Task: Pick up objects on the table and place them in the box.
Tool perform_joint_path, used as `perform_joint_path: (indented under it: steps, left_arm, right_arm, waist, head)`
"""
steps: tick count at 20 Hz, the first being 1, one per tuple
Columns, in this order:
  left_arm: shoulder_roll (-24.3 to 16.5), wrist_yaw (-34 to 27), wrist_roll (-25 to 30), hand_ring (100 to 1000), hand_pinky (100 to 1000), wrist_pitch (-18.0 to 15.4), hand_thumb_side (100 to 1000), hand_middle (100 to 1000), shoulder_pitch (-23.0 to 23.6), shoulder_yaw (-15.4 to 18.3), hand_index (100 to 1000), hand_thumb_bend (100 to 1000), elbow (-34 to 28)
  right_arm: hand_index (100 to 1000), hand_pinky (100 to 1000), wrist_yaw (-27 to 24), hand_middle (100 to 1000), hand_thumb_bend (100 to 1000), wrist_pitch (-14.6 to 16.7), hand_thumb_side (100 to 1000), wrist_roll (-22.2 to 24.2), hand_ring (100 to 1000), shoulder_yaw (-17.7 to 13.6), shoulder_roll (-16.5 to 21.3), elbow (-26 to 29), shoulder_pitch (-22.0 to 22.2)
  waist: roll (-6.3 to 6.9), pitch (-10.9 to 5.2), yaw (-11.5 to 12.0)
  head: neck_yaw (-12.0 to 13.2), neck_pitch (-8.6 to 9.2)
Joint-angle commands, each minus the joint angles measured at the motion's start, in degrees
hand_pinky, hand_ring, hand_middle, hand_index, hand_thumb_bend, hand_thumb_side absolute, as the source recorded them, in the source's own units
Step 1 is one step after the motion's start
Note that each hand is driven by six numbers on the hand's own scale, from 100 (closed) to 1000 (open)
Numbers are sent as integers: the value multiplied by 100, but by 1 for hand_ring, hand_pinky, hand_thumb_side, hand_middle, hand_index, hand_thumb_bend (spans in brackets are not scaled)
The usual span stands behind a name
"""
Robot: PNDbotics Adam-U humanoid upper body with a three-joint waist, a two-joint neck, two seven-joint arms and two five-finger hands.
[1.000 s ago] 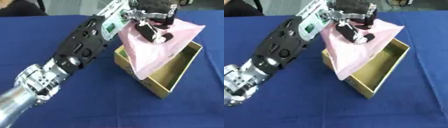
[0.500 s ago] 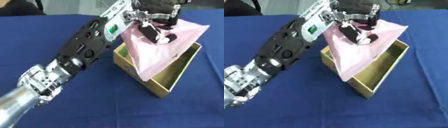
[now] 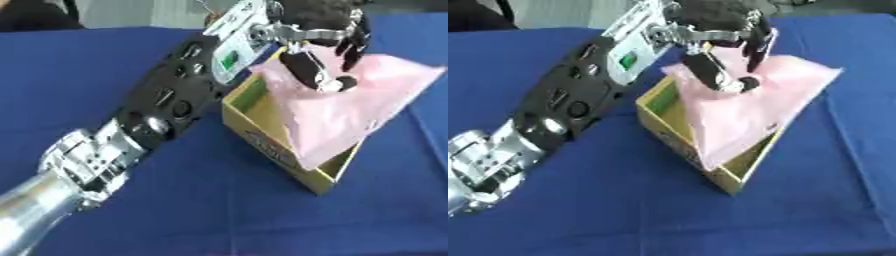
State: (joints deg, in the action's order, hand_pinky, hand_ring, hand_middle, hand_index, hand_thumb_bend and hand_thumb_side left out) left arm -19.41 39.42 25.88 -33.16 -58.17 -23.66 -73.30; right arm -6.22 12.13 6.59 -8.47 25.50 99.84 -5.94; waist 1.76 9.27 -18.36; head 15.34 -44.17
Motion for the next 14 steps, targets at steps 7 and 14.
perform_joint_path:
  steps: [7, 14]
  left_arm:
    - [-73, 508, 80, 927, 816, -213, 655, 934, -13, 84, 908, 260, 31]
    - [-64, 649, 15, 929, 826, -265, 660, 935, 8, 78, 909, 268, 73]
  right_arm:
    - [925, 491, -3, 802, 604, 20, 761, 9, 608, -42, 92, 38, -58]
    - [925, 491, 3, 802, 604, 29, 762, -1, 609, -55, 95, 32, -51]
  waist:
    - [-44, -52, 32]
    - [-58, -50, 46]
  head:
    - [84, 5]
    - [88, 5]
